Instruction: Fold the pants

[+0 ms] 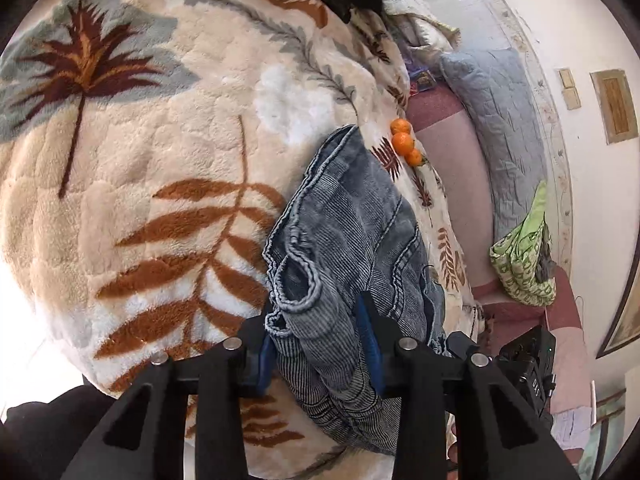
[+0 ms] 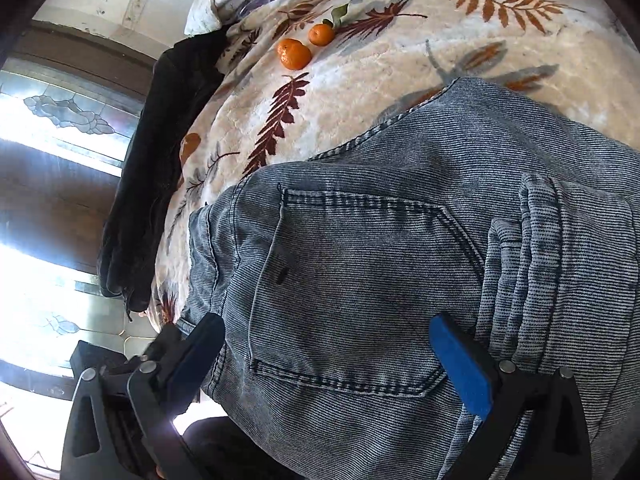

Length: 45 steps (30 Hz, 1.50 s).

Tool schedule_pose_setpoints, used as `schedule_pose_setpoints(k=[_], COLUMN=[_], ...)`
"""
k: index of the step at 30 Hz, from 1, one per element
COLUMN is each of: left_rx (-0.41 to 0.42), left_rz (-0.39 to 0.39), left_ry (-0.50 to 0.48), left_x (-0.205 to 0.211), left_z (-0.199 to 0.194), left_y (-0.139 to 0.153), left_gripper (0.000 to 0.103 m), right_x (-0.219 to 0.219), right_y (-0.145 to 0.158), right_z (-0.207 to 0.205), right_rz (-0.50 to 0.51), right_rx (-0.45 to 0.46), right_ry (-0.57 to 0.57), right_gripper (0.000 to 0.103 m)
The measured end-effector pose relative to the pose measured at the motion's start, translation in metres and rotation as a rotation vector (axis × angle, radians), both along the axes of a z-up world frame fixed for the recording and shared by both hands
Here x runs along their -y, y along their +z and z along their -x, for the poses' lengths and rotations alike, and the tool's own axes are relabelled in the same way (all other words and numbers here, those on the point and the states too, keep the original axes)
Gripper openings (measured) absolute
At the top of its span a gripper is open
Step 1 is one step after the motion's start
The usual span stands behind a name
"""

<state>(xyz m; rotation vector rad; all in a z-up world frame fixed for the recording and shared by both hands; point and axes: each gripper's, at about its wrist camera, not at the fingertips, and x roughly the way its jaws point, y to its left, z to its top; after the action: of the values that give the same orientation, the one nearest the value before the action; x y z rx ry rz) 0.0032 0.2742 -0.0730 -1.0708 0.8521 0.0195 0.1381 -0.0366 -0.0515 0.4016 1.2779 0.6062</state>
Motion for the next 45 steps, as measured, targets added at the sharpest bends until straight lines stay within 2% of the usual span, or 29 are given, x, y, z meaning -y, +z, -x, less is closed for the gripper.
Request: schedule_pose_setpoints(k=[2,3,5,10,15,18,23,28,31,34,36,37,39,40,41,42,44,45], left_rx=[0.000,0.001,0.003,0.091,0.164,0.212,0.305,0.392,0.416,0.396,0.318,0.262,0.112,0.100,0.131,0.137,0.150,0.166], left_rz=[-0.008,-0.032,-0.096,-0.311,-0.449,-0.526,-0.643,-0.744,-0.779,-0.796,-0.819,-0.859,-0.900,-0.911,-0.924,-0.914,-0.821,-0.793], left_ry=[0.008,0.010,0.001,-0.046,-0.099,-0.134,-0.232,-0.372,-0.467,-0.589,-0.689,-0.743,-0.841,-0.846,-0.840,-0.856,-0.903,-0.900], left_x=[0.000,0.001,0.007,0.038,0.070,0.092,0.153,0.237,0.288,0.338,0.370,0.386,0.404,0.406,0.407,0.408,0.408,0.407], left_z=[0.001,0.001,-0.001,0.001,0.000,-0.001,-0.004,-0.007,-0.007,-0.009,-0.015,-0.021,-0.030,-0.029,-0.025,-0.023,-0.024,-0.020], left_y=[0.002,0.006,0.016,0.062,0.102,0.123,0.153,0.172,0.168,0.143,0.111,0.089,0.044,0.036,0.039,0.043,0.056,0.064], left_gripper=[0.033,0.020,0.013,0.011,0.011,0.011,0.011,0.011,0.011,0.011,0.011,0.011,0.015,0.017,0.020,0.037,0.059,0.059], right_x=[-0.002,-0.004,-0.004,0.004,0.017,0.047,0.119,0.211,0.260,0.296,0.316,0.324,0.337,0.342,0.346,0.353,0.357,0.357], right_y=[0.001,0.001,0.002,-0.002,-0.001,0.019,0.035,0.036,0.031,0.019,0.016,0.017,0.016,0.015,0.015,0.015,0.019,0.020], right_z=[0.002,0.002,0.002,-0.002,-0.008,-0.001,0.016,0.034,0.045,0.055,0.058,0.060,0.063,0.064,0.064,0.067,0.068,0.069], right_rz=[0.014,0.023,0.029,-0.025,-0.103,-0.198,-0.236,-0.337,-0.380,-0.430,-0.478,-0.486,-0.467,-0.465,-0.453,-0.429,-0.397,-0.380], right_rx=[0.012,0.017,0.014,-0.027,-0.076,-0.016,0.056,0.109,0.141,0.144,0.132,0.146,0.148,0.144,0.143,0.147,0.168,0.179], right_ry=[0.008,0.015,0.017,-0.005,-0.025,-0.066,-0.139,-0.319,-0.432,-0.526,-0.562,-0.574,-0.591,-0.590,-0.592,-0.596,-0.584,-0.580], right_gripper=[0.103,0.103,0.103,0.103,0.103,0.103,0.103,0.103,0.103,0.103,0.103,0.103,0.103,0.103,0.103,0.103,0.103,0.103])
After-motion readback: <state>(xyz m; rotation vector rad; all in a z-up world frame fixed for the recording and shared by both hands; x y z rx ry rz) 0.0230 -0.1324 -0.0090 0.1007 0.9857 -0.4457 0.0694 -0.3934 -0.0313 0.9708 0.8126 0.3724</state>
